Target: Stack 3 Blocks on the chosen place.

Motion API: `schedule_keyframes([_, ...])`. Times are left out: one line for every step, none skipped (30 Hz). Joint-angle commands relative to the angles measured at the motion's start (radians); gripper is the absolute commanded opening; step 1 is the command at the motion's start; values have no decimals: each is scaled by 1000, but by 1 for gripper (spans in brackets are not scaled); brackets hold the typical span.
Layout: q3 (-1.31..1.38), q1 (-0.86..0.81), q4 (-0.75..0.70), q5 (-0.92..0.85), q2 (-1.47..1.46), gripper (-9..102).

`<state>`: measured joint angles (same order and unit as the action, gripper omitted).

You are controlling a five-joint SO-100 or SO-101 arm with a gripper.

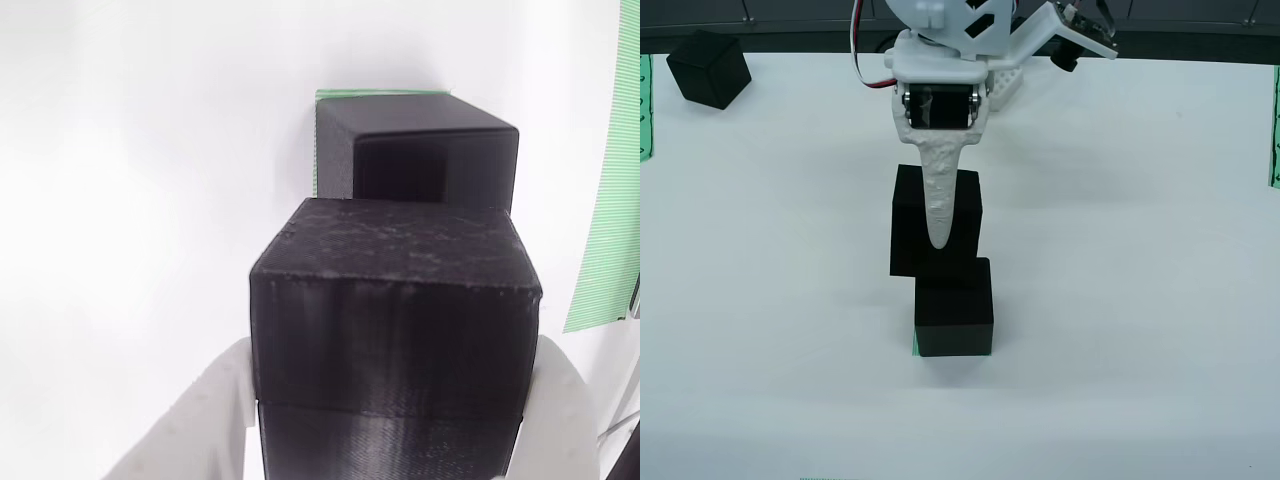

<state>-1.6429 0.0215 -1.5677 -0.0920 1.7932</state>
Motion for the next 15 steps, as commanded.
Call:
schedule_keyframes([83,34,-6,38,-15,24])
schedule_keyframes([92,40,-6,44,-26,24])
schedule_keyframes([103,43,-6,52,-41,24])
schedule_keyframes([115,44,-6,52,-55,24])
schedule_keyframes([129,46,-6,55,-71,24])
schedule_keyframes([143,46,-6,58,-86,24])
schedule_keyframes([156,46,-6,60,-98,24])
schedule_keyframes([169,48,-6,60,-109,24])
schedule_keyframes([183,48,-6,60,-123,24])
schedule_keyframes([196,48,-6,64,-137,24])
schedule_keyframes([207,48,-6,66,-147,24])
schedule_keyframes([213,51,-6,66,-156,24])
schedule_keyframes([216,54,-6,66,-163,24])
schedule_keyframes([216,58,-6,66,-169,24])
schedule_keyframes([216,63,-6,66,-173,24])
